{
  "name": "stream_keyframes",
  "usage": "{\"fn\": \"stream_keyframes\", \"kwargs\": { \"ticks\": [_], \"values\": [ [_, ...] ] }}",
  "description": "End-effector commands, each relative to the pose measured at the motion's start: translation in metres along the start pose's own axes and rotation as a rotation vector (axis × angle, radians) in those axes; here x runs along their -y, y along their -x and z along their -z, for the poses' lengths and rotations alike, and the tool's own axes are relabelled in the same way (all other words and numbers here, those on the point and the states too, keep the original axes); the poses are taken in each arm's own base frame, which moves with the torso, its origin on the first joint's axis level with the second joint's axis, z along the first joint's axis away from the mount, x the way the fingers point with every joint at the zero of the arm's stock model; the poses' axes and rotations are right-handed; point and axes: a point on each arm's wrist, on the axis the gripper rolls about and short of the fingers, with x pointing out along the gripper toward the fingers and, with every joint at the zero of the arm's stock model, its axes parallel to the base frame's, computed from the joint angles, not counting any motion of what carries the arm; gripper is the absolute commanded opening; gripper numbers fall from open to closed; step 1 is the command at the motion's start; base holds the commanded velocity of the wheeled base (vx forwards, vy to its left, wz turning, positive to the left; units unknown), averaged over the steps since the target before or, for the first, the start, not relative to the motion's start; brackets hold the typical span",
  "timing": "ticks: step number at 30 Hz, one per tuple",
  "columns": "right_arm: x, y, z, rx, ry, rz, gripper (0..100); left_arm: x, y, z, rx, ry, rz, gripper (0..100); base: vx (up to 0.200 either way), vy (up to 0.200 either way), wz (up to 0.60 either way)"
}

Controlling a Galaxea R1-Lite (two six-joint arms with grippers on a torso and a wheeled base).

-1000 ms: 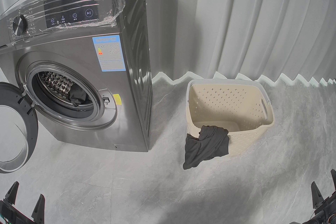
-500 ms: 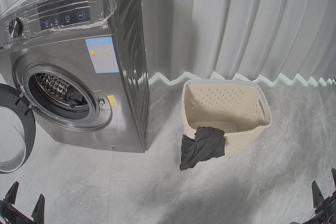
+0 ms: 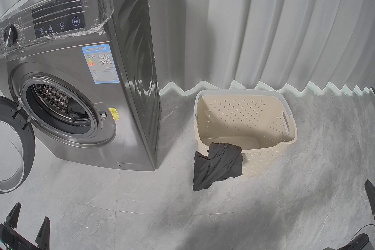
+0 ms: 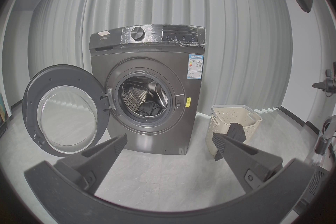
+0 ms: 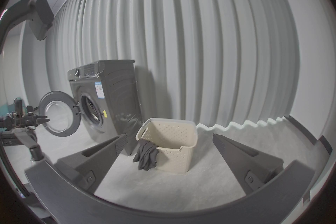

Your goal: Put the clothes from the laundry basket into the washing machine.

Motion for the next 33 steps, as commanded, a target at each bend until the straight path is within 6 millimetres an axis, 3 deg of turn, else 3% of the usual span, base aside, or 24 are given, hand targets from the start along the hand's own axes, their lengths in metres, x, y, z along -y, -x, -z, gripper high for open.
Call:
{"fn": "stream_keyframes", "kwargs": {
  "ticks": [1,3,6,7,10,19,25,33],
  "values": [
    [0.007,-0.121,0.003,-0.436,-0.106,-0.297,100,0.000,0.000,0.004,0.000,-0.001,0.000,100,0.000,0.000,0.00],
    [0.000,-0.147,0.009,-0.444,-0.126,-0.352,100,0.000,0.000,0.004,0.000,-0.002,0.000,100,0.000,0.000,0.00],
    [-0.016,-0.170,0.019,-0.475,-0.179,-0.431,100,0.000,0.000,0.004,0.000,-0.001,0.000,100,0.000,0.000,0.00],
    [-0.017,-0.172,0.020,-0.477,-0.183,-0.432,100,0.000,0.000,0.004,0.000,-0.001,0.000,100,0.000,0.000,0.00],
    [-0.033,-0.202,0.041,-0.553,-0.227,-0.370,100,0.000,0.000,0.004,0.000,-0.001,0.000,100,0.000,0.000,0.00],
    [-0.047,-0.252,0.082,-0.622,-0.236,-0.333,100,0.000,0.000,0.004,0.000,-0.001,0.000,100,0.000,0.000,0.00],
    [-0.054,-0.271,0.107,-0.649,-0.218,-0.298,100,0.000,0.000,0.004,0.000,0.001,0.000,100,0.000,0.000,0.00],
    [-0.074,-0.293,0.122,-0.637,-0.246,-0.286,100,0.000,0.000,0.004,0.000,0.001,0.000,100,0.000,0.000,0.00]
  ]
}}
